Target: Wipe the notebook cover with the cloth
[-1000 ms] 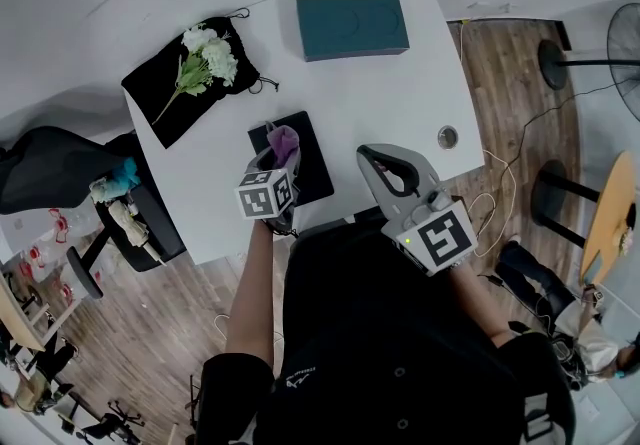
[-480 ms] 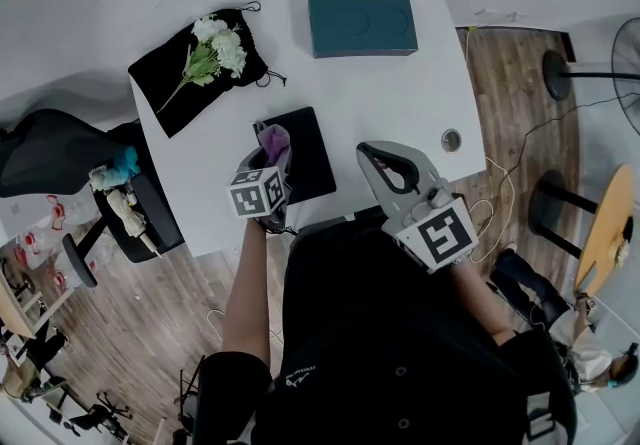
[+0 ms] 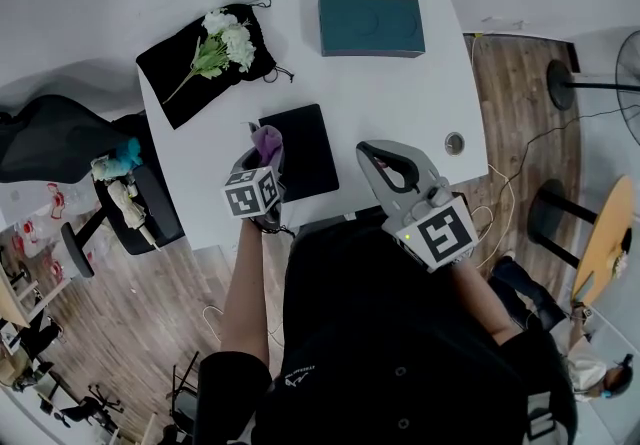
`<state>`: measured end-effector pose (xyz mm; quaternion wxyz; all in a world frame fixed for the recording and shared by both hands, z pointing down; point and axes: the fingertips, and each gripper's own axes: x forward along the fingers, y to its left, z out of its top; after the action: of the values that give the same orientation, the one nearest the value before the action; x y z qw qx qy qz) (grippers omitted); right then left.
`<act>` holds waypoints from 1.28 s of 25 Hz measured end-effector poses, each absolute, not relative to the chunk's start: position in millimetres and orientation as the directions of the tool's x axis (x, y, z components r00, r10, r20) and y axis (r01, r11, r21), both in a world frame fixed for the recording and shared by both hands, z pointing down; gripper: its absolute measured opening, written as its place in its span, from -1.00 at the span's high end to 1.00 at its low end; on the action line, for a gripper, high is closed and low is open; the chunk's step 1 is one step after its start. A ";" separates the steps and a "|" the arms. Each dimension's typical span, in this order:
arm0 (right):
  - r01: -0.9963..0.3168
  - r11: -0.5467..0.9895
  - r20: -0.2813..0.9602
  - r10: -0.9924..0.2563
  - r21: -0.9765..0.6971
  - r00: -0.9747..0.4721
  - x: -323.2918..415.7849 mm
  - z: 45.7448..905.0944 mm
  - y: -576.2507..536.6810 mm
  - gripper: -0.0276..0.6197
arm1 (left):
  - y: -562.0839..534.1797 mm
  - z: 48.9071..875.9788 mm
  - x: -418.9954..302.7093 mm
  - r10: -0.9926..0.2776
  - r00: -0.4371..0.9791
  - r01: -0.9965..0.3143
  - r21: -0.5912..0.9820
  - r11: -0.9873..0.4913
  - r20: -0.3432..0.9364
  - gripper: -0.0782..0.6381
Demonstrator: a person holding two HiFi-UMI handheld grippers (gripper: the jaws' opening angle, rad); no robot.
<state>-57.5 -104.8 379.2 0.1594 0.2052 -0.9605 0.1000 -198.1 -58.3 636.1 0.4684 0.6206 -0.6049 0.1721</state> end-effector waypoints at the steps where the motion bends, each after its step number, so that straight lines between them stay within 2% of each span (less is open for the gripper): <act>1: -0.418 0.900 0.313 -0.363 -0.125 -0.877 -60.7 374.2 -105.1 0.90 | -57.4 635.9 -199.0 -0.589 0.205 -0.913 0.370 0.173 0.782 0.27; 3: -0.405 0.906 0.278 -0.360 -0.124 -0.891 -63.9 369.1 -104.4 0.90 | -55.5 635.2 -201.1 -0.588 0.194 -0.915 0.361 0.180 0.786 0.27; 18: -0.386 0.912 0.343 -0.321 -0.138 -0.883 -59.7 376.8 -91.4 0.90 | -22.2 624.2 -215.7 -0.591 0.125 -0.912 0.327 0.249 0.797 0.27; 26: -0.403 0.905 0.345 -0.338 -0.135 -0.875 -52.1 378.6 -88.3 0.90 | -26.2 615.4 -179.6 -0.606 0.193 -0.912 0.369 0.180 0.772 0.27; 32: -0.450 0.883 0.367 -0.377 -0.136 -0.850 -36.2 381.5 -93.2 0.90 | -41.1 614.7 -137.3 -0.585 0.285 -0.913 0.401 0.077 0.760 0.27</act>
<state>-36.2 -93.2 381.5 0.1674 0.2162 -0.9557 0.1091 -137.3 -41.1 614.7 0.4609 0.6556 -0.5710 0.1781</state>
